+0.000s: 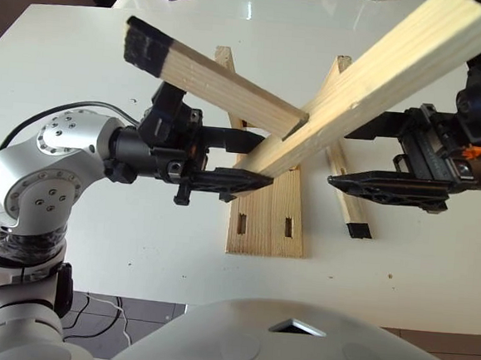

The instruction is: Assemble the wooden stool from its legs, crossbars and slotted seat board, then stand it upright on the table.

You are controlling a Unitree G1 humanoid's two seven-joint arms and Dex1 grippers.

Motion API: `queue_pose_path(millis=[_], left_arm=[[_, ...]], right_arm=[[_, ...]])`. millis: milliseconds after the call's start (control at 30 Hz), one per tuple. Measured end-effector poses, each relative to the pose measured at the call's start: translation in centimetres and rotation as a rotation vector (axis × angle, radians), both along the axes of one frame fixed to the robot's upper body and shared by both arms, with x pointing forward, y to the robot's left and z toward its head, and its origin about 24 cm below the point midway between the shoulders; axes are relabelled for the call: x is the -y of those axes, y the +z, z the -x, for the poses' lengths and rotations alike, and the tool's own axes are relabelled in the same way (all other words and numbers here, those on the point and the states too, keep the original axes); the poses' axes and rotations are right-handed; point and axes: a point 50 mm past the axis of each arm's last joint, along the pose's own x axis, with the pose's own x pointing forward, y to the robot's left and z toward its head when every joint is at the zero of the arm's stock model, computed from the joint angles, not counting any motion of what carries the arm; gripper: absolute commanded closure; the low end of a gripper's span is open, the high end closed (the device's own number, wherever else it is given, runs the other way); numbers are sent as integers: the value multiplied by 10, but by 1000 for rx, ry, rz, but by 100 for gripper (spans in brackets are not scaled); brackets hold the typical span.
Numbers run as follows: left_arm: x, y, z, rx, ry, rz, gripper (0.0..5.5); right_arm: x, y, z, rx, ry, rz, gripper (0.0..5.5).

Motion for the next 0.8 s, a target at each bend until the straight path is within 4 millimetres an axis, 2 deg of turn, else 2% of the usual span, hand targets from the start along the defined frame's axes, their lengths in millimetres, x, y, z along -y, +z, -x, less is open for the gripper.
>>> queue_pose_path(millis=[233,567,800], left_arm=[[1,-4,0,4,-9,-21,346],[2,-9,2,7,-23,-46,346],[1,-10,1,8,-11,-55,346]], right_arm=[[-9,0,0,-5,38,-28,192],[-17,1,-4,0,42,-40,338],[-17,-2,-4,47,13,-20,343]])
